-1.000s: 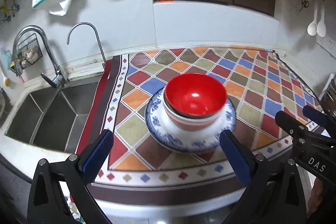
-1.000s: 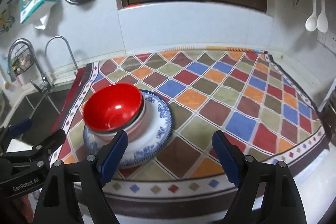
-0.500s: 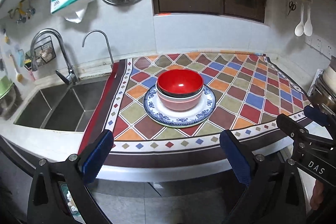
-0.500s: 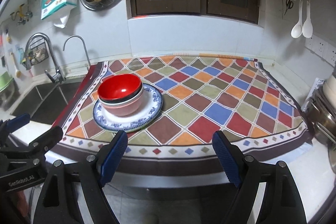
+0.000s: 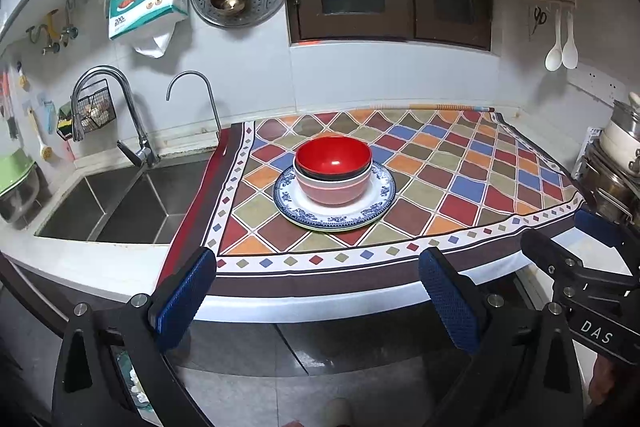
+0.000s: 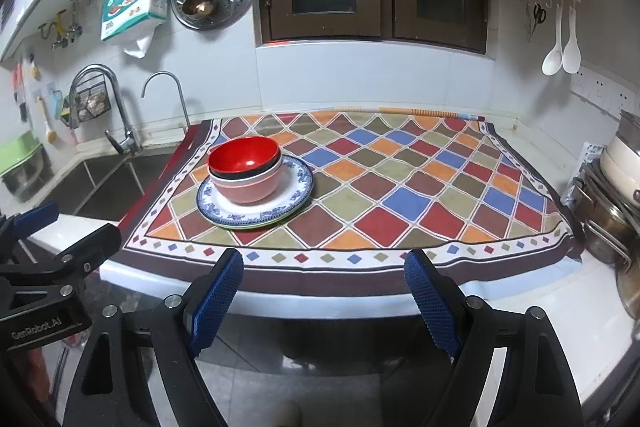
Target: Organize plates and bowls
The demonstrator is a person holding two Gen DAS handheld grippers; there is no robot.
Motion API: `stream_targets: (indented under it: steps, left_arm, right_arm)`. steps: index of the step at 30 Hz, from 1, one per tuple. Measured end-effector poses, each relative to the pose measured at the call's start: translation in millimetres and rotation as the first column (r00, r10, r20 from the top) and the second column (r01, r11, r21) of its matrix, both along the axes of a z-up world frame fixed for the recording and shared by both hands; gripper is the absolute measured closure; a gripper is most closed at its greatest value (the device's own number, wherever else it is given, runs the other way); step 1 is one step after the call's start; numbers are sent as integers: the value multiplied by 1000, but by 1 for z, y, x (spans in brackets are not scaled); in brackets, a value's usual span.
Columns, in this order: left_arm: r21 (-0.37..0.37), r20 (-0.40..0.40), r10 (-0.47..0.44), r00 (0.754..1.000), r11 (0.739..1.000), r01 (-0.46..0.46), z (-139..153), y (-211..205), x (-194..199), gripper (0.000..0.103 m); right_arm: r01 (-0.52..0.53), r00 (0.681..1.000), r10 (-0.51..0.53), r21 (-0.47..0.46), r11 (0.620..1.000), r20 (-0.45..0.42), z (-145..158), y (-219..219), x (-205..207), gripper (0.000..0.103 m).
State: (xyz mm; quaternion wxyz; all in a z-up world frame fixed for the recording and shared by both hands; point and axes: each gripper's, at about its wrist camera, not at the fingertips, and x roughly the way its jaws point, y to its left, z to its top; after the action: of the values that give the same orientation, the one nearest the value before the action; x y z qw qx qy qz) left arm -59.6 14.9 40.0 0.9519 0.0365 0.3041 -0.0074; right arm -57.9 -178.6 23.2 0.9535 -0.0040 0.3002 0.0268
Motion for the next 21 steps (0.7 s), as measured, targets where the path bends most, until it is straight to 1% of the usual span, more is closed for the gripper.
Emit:
stream_targets:
  steps: [7,21]
  left_arm:
    - [7,9,9,1000,1000,-9,2,-1,-10,0]
    - [6,8,2,1000,1000,-2,4,-7,-15,0]
  right_arm:
    - [-1,1000,1,-3,1000,12,2,-1,-13,20]
    - [-9,999,10,-3,1000,34,7,-5,-22,20]
